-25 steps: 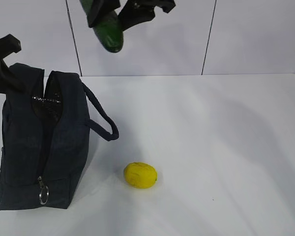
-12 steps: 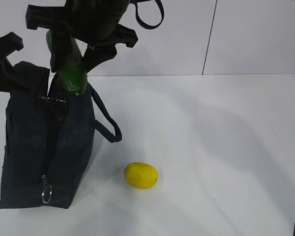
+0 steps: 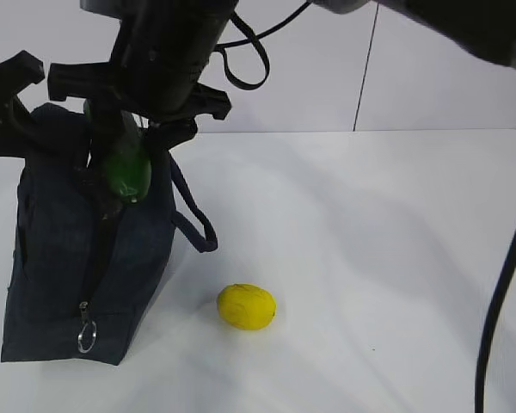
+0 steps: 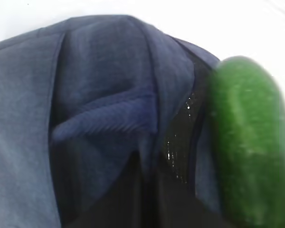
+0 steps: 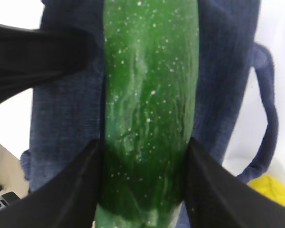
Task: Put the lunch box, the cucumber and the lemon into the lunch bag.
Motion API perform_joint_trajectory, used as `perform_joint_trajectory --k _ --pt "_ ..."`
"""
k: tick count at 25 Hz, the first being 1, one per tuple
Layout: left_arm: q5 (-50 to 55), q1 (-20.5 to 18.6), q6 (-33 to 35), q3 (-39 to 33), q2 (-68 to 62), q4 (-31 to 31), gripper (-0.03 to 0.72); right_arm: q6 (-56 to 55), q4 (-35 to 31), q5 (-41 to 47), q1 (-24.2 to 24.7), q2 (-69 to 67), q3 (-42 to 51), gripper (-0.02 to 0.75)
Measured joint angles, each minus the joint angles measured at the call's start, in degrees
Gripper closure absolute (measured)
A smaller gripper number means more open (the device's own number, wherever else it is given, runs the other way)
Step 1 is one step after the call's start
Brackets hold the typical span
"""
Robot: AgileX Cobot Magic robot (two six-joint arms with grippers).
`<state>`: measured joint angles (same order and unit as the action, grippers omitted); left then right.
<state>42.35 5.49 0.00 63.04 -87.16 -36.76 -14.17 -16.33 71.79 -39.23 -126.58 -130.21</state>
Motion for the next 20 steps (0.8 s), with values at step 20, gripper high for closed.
perform_joint_trajectory --k 20 --pt "-0.13 0.0 2.17 0.0 0.82 -3.85 0.695 -0.61 0.32 -0.1 -1.14 -4.85 2.35 0.348"
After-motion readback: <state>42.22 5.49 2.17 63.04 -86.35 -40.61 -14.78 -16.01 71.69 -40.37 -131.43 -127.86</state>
